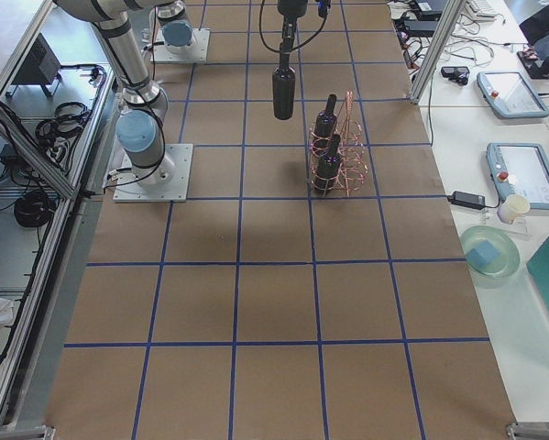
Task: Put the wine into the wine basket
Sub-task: 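Lift the bottle with the right gripper and carry it over the wire rack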
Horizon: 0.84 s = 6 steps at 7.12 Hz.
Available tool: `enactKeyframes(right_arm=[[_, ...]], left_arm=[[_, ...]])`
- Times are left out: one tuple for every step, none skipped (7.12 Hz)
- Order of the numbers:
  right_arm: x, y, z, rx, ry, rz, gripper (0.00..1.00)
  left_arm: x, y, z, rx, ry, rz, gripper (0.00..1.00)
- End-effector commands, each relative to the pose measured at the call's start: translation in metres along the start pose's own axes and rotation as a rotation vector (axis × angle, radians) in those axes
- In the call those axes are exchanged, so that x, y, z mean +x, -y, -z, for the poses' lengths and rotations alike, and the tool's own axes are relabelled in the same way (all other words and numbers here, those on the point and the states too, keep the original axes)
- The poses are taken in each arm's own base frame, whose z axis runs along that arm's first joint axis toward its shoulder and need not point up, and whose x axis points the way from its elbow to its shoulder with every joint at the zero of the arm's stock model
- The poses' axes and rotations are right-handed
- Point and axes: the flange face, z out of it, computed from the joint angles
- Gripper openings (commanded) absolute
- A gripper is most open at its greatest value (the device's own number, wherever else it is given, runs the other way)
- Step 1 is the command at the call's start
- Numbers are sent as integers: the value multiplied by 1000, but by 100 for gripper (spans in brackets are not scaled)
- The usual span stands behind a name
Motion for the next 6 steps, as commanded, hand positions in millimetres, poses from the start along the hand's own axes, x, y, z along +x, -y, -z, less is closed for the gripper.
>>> enactKeyframes(right_arm=[[33, 31, 18, 42, -5, -9, 0], [34, 49, 22, 94, -8, -11, 0], [35, 57, 22, 118, -9, -14, 0], [42, 67, 13, 124, -11, -23, 0], [56, 83, -3, 98, -19, -24, 0], [67, 86, -11, 83, -20, -22, 0]], left_arm=[[0, 0, 0, 2, -2, -1, 100], [1, 2, -1, 5, -12, -1, 100], [1, 1, 0, 5, -9, -1, 100], [1, 1, -1, 3, -9, -1, 100], [1, 1, -1, 2, -10, -1, 100], [1, 1, -1, 2, -11, -1, 100]])
